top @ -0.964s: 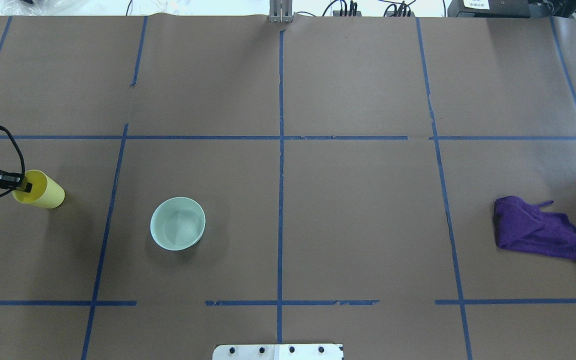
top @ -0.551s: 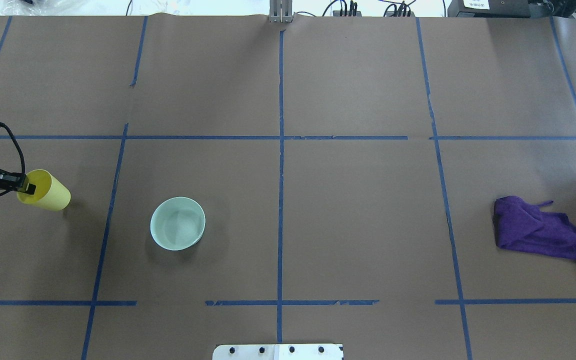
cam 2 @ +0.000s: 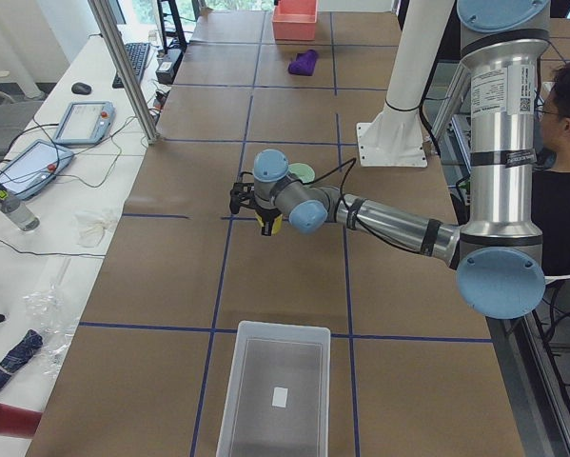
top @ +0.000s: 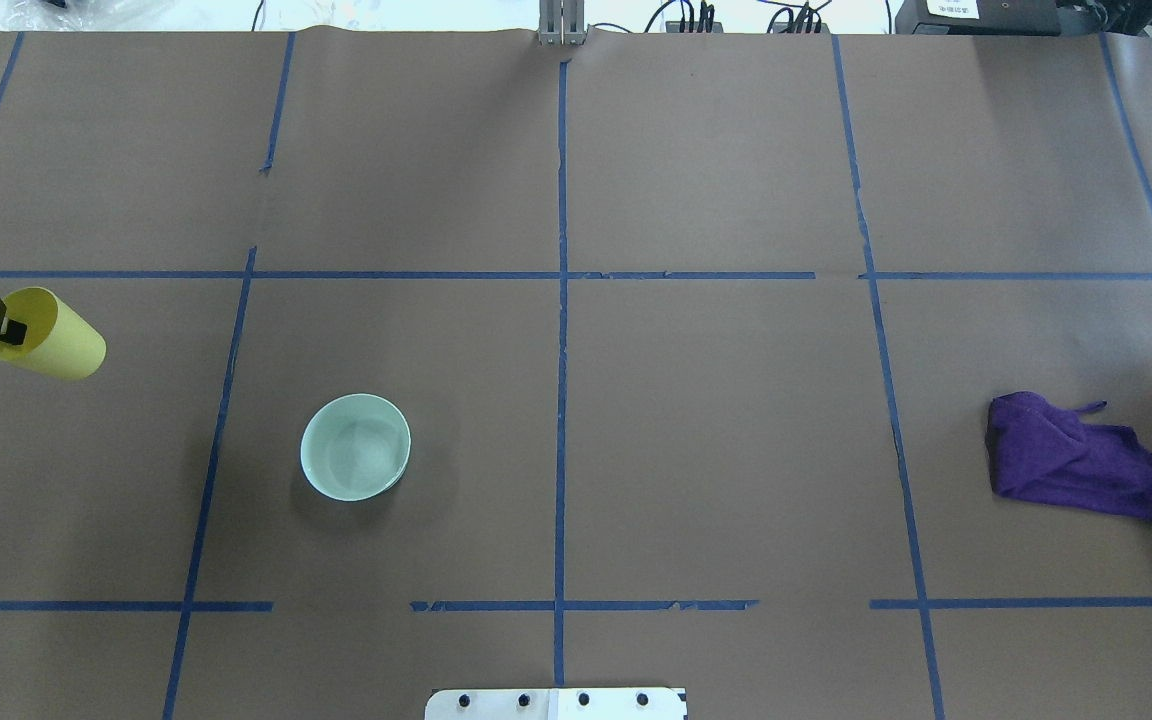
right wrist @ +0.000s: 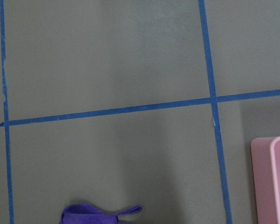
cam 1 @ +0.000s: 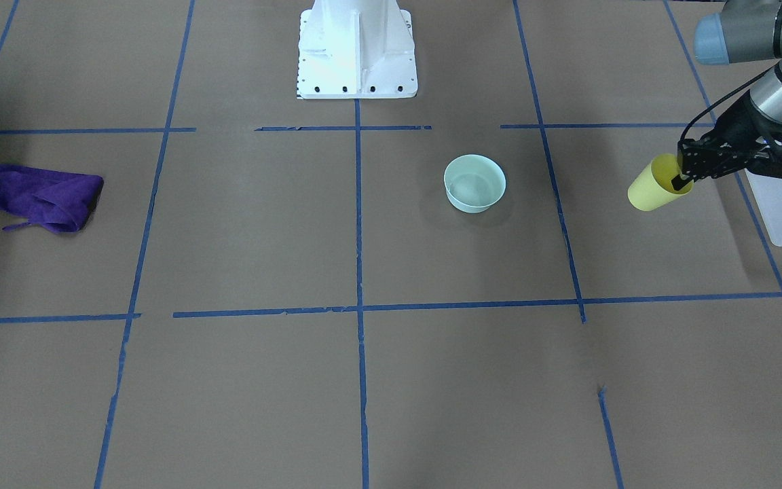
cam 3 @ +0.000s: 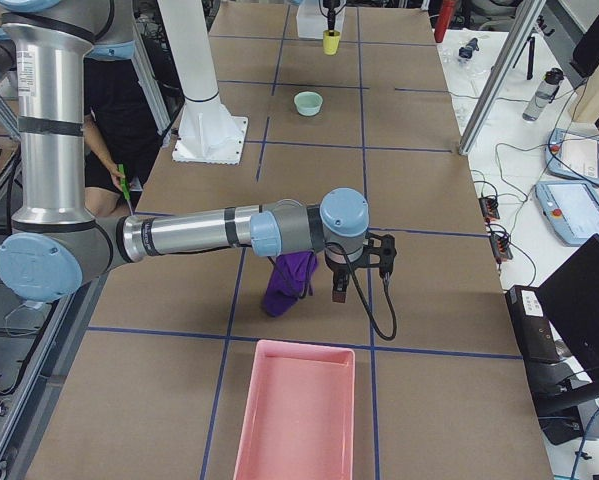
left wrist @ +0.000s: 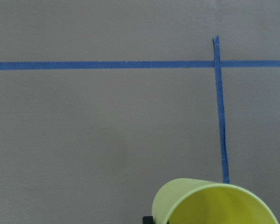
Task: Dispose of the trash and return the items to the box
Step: 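Lift the yellow cup with the left gripper toward the clear bin, then carry the cup to the clear bin while the right gripper grasps the purple cloth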
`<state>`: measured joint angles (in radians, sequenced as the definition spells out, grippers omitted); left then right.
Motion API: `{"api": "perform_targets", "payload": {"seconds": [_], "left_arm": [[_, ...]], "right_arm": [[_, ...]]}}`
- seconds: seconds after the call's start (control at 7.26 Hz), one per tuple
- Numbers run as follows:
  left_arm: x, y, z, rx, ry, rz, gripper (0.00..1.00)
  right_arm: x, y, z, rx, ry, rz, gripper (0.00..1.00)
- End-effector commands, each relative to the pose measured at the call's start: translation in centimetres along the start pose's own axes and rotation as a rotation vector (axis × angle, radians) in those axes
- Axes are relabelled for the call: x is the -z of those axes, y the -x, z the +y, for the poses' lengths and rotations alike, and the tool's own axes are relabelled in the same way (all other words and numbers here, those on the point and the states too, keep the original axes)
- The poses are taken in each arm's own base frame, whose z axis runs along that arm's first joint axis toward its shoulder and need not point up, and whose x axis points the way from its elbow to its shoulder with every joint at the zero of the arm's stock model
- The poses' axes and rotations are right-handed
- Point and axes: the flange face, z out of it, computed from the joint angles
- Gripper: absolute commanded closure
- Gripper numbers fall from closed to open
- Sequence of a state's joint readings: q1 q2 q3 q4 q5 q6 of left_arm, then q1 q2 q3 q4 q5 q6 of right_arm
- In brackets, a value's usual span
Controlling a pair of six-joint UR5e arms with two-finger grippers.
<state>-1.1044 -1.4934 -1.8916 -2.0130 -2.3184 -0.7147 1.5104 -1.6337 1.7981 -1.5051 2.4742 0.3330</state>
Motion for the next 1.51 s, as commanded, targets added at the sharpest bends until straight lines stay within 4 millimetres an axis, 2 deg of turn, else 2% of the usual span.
{"api": "perform_targets", "payload": {"seconds": [0.0,0.14,0.41,0.69,1.1,1.24,1.38], "left_arm": [[2.9,1.4,-2.0,-0.077,-0.017,-0.045,1.00],[5.3,2.7,-3.7,-0.100,-0.043,-0.081,1.00],[8.2,3.1,-6.3,-0.150,-0.054,-0.116,1.00],[11.9,4.5,-7.5,-0.150,-0.104,-0.168,1.00],[15.6,8.9,-7.8,-0.203,-0.142,-0.254,1.00],[16.0,10.4,-7.9,-0.221,-0.141,-0.282,1.00],[16.4,12.8,-8.0,-0.217,-0.135,-0.296,1.00]], "right_arm": [[-4.2,3.5,2.1,-0.006,-0.050,0.010,0.00],[-6.9,5.1,4.1,-0.020,-0.061,-0.004,0.00],[-12.6,9.3,6.4,-0.011,-0.062,0.051,0.00],[-17.2,12.0,8.9,0.015,-0.022,0.105,0.00],[-20.5,14.3,11.3,0.076,0.022,0.129,0.00],[-21.3,15.0,11.8,0.096,0.026,0.134,0.00],[-22.3,15.1,12.4,0.106,0.045,0.144,0.00]]}}
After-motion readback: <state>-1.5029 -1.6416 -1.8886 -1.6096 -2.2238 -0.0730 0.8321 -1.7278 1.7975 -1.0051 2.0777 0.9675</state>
